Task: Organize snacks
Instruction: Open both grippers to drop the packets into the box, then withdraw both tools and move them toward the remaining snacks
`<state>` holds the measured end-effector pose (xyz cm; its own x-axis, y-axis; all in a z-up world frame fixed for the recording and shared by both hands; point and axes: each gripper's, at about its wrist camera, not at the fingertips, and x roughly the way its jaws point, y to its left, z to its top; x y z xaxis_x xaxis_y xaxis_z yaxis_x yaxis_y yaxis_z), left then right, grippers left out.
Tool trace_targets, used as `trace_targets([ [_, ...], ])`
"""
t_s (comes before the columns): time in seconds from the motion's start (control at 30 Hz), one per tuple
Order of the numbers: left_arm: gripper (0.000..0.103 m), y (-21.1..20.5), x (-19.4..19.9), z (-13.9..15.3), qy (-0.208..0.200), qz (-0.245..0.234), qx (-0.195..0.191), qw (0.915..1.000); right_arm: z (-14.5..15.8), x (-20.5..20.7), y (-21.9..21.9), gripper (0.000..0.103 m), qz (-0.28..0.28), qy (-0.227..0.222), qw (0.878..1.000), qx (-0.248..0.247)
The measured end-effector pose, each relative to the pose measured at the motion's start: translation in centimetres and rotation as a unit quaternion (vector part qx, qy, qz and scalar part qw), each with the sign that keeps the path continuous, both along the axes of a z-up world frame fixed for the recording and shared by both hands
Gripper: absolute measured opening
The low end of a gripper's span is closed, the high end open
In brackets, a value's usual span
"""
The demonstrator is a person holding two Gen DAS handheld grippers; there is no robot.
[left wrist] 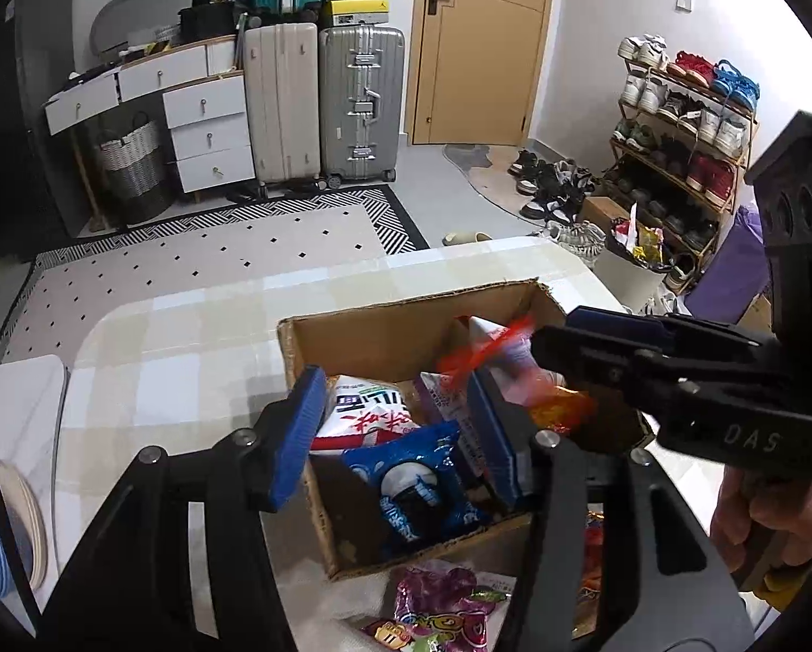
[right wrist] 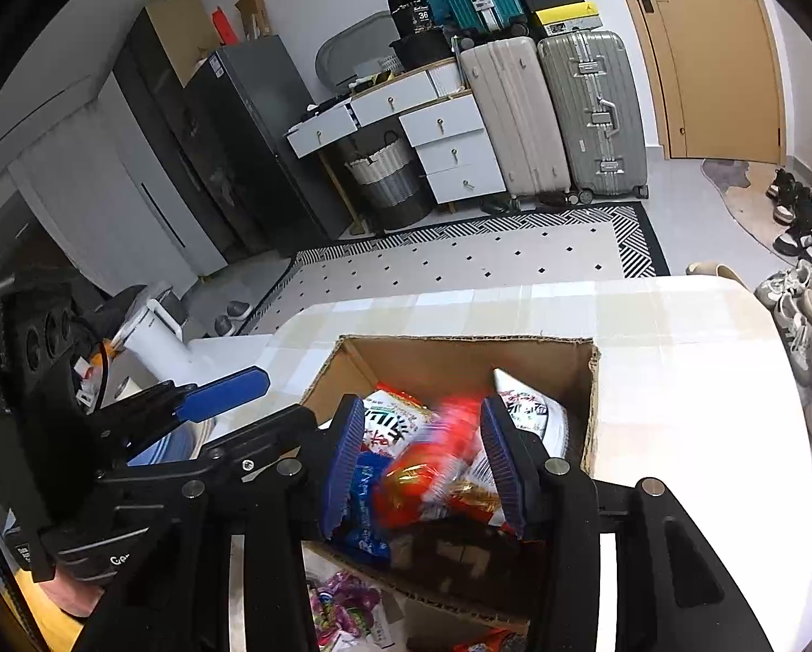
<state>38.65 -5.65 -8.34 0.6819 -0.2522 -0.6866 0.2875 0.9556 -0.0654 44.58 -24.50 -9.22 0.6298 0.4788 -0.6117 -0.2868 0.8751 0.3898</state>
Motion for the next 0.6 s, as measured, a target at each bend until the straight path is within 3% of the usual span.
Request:
trace_targets([
  [0.3,0.058,1.3,-3.8,2.4,-0.009,0.008,-0.003,0.9999,3.9,-3.8,-0.3,0.050,-0.005,-0.035,0.999,0.008],
  [0.5,0.067,1.5,-8.8,6.0,-0.042,0.011,0.000,0.9991,7.9,-9.0,0.1,0.051,-0.001,-0.083,0.997,0.005],
  [0.6,0.074,1.6,-11.8,8.2,-0.064,0.013,-0.003,0.9979,10.0,-12.1,0.1,0.058,0.001,-0.108,0.994,0.010],
])
